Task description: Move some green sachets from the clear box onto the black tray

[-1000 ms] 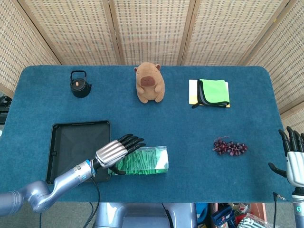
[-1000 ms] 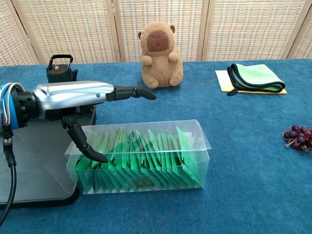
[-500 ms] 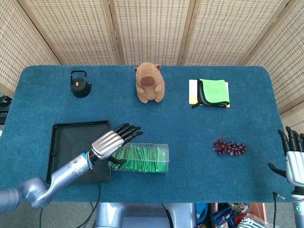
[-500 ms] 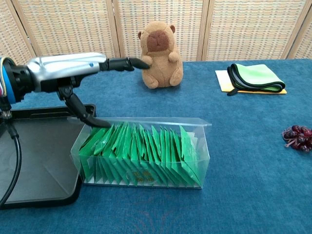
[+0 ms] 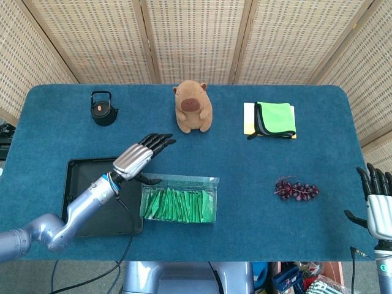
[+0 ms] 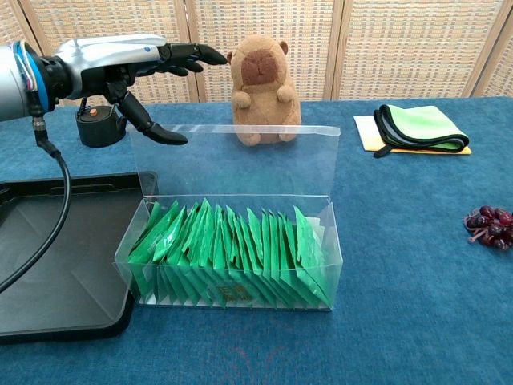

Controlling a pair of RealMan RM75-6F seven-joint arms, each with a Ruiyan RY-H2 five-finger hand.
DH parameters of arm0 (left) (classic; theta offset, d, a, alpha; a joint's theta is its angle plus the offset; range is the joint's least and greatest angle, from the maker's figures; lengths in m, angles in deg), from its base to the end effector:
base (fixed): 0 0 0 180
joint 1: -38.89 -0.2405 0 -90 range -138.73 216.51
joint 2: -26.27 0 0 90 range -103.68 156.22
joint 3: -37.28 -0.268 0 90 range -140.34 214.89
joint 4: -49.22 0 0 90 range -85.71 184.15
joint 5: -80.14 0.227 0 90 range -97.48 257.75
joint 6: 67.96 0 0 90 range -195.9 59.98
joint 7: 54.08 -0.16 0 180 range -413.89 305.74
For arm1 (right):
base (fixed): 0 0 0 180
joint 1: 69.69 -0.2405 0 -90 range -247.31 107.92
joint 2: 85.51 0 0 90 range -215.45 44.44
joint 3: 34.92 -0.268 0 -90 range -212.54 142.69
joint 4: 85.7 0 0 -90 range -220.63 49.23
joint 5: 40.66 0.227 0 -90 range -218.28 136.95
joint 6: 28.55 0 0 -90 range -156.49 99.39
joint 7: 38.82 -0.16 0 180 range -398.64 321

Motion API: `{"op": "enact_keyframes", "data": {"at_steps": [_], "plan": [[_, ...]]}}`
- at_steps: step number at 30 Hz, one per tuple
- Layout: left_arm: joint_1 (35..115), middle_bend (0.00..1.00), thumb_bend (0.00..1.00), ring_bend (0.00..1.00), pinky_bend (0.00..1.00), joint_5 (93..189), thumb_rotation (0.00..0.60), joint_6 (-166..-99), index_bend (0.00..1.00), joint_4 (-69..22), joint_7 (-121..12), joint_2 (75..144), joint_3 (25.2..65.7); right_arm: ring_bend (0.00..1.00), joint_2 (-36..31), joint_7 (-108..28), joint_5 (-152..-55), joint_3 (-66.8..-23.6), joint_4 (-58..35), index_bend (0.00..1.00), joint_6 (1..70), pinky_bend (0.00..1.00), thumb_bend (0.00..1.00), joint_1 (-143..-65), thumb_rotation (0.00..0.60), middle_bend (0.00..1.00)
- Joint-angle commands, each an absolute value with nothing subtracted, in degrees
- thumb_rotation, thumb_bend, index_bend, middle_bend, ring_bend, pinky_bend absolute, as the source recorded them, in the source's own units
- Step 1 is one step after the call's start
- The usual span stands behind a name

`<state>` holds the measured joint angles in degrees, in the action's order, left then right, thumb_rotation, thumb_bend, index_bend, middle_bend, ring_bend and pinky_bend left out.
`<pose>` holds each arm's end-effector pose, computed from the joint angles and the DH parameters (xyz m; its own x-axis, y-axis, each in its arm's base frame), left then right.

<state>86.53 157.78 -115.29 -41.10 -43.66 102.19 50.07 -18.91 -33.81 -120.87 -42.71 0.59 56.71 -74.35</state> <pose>-0.1022 0.3886 0.0186 0.2495 0.3758 0.8925 0.8597 -0.5102 -0.0255 -0.3537 -0.2174 0.1670 0.5133 0.0805 0.8544 -0.8565 0.1120 0.5039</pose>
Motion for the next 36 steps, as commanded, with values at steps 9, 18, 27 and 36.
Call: {"op": "enact_keyframes", "data": {"at_steps": [9, 18, 27, 36], "plan": [[87.67, 0.0, 0.26, 0.0, 0.0, 152.46, 0.6, -111.19, 0.08, -34.72, -43.16, 104.11, 49.43, 0.0, -18.7, -33.34, -120.32, -42.65, 0.45, 0.0, 55.81, 0.0, 0.0, -74.68, 0.6, 0.0], [86.47, 0.0, 0.26, 0.0, 0.0, 156.66, 0.6, -114.34, 0.09, -35.64, -40.73, 103.64, 48.38, 0.0, -18.73, -33.36, -119.94, -42.71, 0.4, 0.0, 55.56, 0.0, 0.0, -74.74, 0.6, 0.0], [85.86, 0.0, 0.26, 0.0, 0.0, 172.54, 0.6, -119.79, 0.31, -40.45, -42.93, 99.64, 41.94, 0.0, -18.63, -33.17, -119.27, -42.81, 0.25, 0.0, 54.81, 0.0, 0.0, -75.02, 0.6, 0.0], [87.19, 0.0, 0.26, 0.0, 0.0, 177.43, 0.6, -119.93, 0.36, -40.76, -47.67, 98.78, 39.19, 0.0, -18.49, -32.48, -118.72, -42.85, 0.37, 0.0, 54.63, 0.0, 0.0, -75.07, 0.6, 0.0]]}}
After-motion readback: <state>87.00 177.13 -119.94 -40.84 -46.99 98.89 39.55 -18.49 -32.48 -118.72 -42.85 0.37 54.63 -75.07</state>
